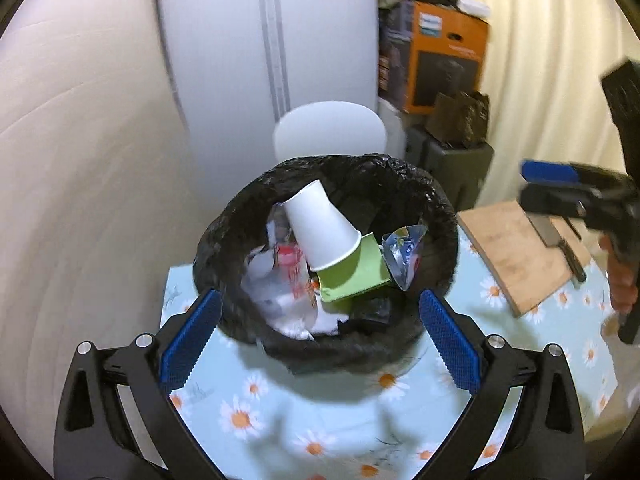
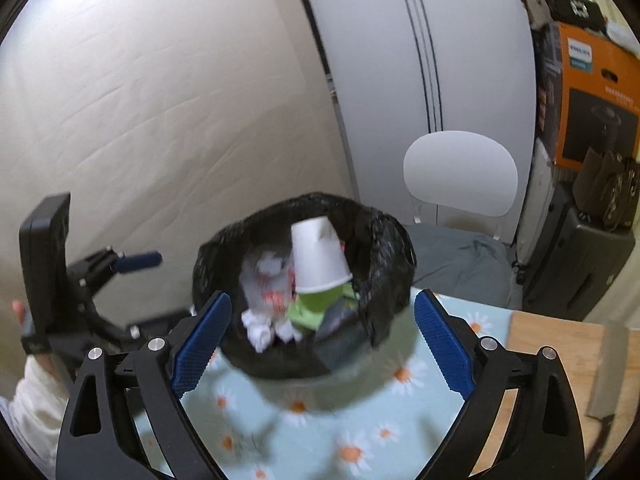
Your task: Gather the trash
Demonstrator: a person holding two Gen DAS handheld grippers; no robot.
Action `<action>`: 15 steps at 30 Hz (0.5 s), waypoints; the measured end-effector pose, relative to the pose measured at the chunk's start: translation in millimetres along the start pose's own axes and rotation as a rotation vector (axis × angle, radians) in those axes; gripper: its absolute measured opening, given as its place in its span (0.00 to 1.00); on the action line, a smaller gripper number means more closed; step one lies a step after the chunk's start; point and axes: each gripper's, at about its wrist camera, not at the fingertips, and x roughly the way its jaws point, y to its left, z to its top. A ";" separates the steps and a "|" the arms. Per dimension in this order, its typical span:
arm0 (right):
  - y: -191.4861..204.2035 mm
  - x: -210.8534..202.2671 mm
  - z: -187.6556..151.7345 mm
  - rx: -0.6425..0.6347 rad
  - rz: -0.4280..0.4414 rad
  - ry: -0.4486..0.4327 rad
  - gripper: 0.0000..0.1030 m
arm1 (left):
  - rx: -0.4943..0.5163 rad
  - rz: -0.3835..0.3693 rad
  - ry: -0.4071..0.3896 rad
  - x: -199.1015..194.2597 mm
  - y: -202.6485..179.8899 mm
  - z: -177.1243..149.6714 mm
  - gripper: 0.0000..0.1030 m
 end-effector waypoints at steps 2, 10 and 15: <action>2.2 -13.1 -9.5 -0.032 -0.003 0.011 0.87 | -0.039 0.006 0.003 -10.9 -6.1 -8.5 0.94; 4.0 -55.3 -52.4 -0.067 0.004 0.027 0.89 | -0.096 0.079 0.012 -42.6 -39.9 -47.2 0.94; 0.6 -71.0 -76.0 -0.062 -0.004 0.050 0.90 | -0.146 0.090 0.019 -52.7 -51.3 -69.8 0.94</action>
